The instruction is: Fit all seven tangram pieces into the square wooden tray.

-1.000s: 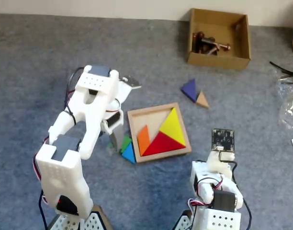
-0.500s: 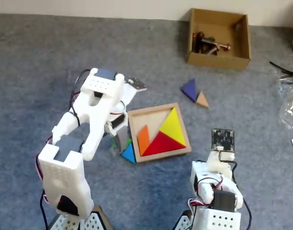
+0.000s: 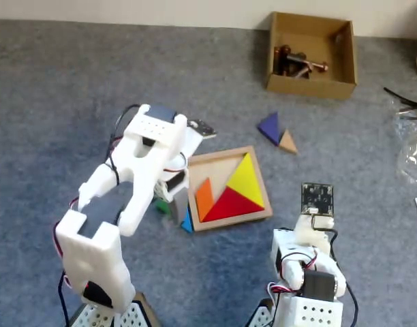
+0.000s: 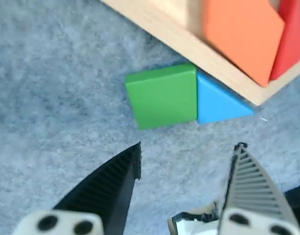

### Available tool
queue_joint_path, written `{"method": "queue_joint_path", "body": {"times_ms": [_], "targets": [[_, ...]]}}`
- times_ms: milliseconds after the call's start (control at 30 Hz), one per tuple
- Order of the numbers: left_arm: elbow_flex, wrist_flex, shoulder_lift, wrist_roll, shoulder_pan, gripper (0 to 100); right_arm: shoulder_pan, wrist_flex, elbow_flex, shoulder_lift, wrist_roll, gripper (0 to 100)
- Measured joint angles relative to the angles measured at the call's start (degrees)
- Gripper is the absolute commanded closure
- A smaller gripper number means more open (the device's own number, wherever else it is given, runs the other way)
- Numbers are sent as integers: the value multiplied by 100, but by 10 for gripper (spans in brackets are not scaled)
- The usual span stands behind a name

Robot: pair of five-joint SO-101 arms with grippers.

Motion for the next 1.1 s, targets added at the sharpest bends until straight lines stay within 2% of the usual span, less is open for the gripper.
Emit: {"method": "queue_joint_path", "body": {"times_ms": [100, 267, 400, 600, 933, 1100], "targets": [[404, -290, -431, 88, 18, 723, 0, 0, 0, 0, 0, 994], [1275, -826, -1204, 633, 0, 723, 0, 0, 0, 0, 0, 994], [1785, -1152, -1565, 695, 220, 723, 0, 0, 0, 0, 0, 994], [1864, -1556, -1626, 703, 580, 723, 0, 0, 0, 0, 0, 994], [1873, -1776, -1626, 712, 563, 723, 0, 0, 0, 0, 0, 994], [2400, -2321, -1626, 941, 563, 723, 0, 0, 0, 0, 0, 994]]}}
